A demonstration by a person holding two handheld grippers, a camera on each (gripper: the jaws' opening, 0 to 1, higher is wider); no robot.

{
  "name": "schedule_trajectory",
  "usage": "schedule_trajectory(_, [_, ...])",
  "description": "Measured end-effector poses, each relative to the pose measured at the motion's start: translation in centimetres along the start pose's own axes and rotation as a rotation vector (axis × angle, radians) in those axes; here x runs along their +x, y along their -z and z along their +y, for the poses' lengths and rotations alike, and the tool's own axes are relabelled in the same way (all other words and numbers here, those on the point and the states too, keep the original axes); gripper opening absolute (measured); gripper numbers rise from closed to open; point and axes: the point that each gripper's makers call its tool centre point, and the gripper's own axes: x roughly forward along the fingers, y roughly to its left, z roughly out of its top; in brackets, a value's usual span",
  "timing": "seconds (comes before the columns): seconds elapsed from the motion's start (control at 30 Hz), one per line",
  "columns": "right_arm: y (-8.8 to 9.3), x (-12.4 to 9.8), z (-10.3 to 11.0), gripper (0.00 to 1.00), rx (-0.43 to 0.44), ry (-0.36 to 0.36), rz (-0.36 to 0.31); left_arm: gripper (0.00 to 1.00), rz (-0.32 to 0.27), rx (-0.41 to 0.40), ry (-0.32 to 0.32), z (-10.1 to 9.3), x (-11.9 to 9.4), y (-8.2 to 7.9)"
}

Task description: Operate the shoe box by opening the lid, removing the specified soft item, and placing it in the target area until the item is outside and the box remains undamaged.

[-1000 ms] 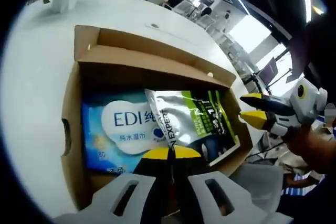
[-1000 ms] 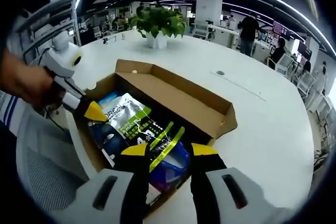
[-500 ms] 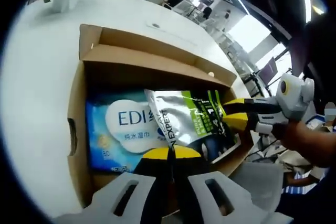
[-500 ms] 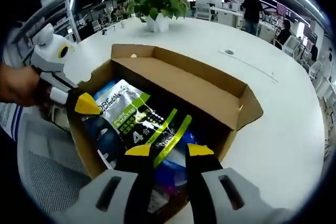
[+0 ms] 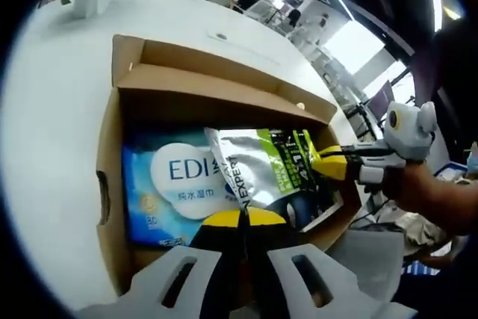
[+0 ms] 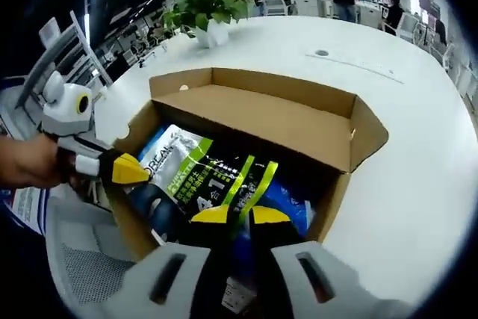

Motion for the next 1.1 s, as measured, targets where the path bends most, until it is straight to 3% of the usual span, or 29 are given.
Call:
schedule_trajectory(0.3, [0.4, 0.6, 0.5, 0.01, 0.030, -0.019, 0.000, 0.00, 0.004, 0.006, -0.001, 0.1, 0.0, 0.0])
schedule_trajectory(0.5, [0.0, 0.4, 0.6, 0.00, 0.026, 0.009, -0.005, 0.00, -0.001, 0.013, 0.000, -0.1, 0.0, 0.0])
schedule_trajectory(0.77, [-0.1, -0.8, 1.1, 0.00, 0.072, -0.008, -0.023, 0.00, -0.027, 0.046, 0.016, -1.0, -1.4, -0.7])
schedule_trajectory(1.1, [-1.7, -3.1, 1.9, 0.00, 0.096, -0.008, -0.057, 0.00, -0.058, 0.068, 0.034, -2.3, -3.2, -2.0])
